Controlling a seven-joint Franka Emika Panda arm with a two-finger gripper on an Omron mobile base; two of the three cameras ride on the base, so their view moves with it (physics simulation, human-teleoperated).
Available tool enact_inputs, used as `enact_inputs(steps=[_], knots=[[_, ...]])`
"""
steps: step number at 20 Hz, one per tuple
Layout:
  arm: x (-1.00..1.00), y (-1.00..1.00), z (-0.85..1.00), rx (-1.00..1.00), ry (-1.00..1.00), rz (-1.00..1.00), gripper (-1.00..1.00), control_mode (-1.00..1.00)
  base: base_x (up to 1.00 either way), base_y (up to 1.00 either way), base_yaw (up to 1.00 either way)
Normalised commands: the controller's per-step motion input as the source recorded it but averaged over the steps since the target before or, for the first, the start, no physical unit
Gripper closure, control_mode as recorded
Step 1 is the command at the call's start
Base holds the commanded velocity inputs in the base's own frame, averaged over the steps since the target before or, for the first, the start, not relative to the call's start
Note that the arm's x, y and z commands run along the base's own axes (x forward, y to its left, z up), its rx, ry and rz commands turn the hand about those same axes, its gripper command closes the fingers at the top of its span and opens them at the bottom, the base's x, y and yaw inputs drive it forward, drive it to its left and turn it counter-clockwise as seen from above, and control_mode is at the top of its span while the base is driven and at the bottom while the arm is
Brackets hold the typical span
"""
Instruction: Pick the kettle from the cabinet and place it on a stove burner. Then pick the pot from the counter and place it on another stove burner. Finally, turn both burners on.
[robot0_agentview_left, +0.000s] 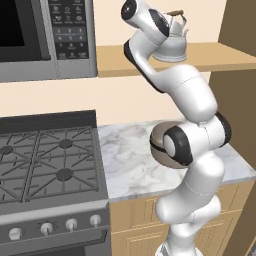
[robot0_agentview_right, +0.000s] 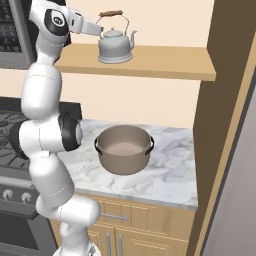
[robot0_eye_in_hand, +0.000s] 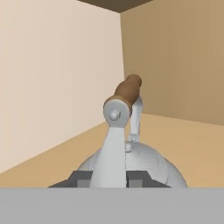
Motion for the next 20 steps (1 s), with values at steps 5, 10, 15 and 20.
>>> enact_inputs(steps=[5, 10, 15, 20], knots=[[-0.48, -0.07, 0.0, 0.01, -0.01, -0.04, 1.0, -1.0, 0.0, 0.0, 0.0], [-0.56, -0.15, 0.0, 0.02, 0.0, -0.07, 1.0, -1.0, 0.0, 0.0, 0.0], [-0.6, -0.14, 0.0, 0.0, 0.0, -0.08, 1.0, -1.0, 0.0, 0.0, 0.0], [-0.64, -0.12, -0.01, 0.0, 0.0, -0.07, 1.0, -1.0, 0.0, 0.0, 0.0]])
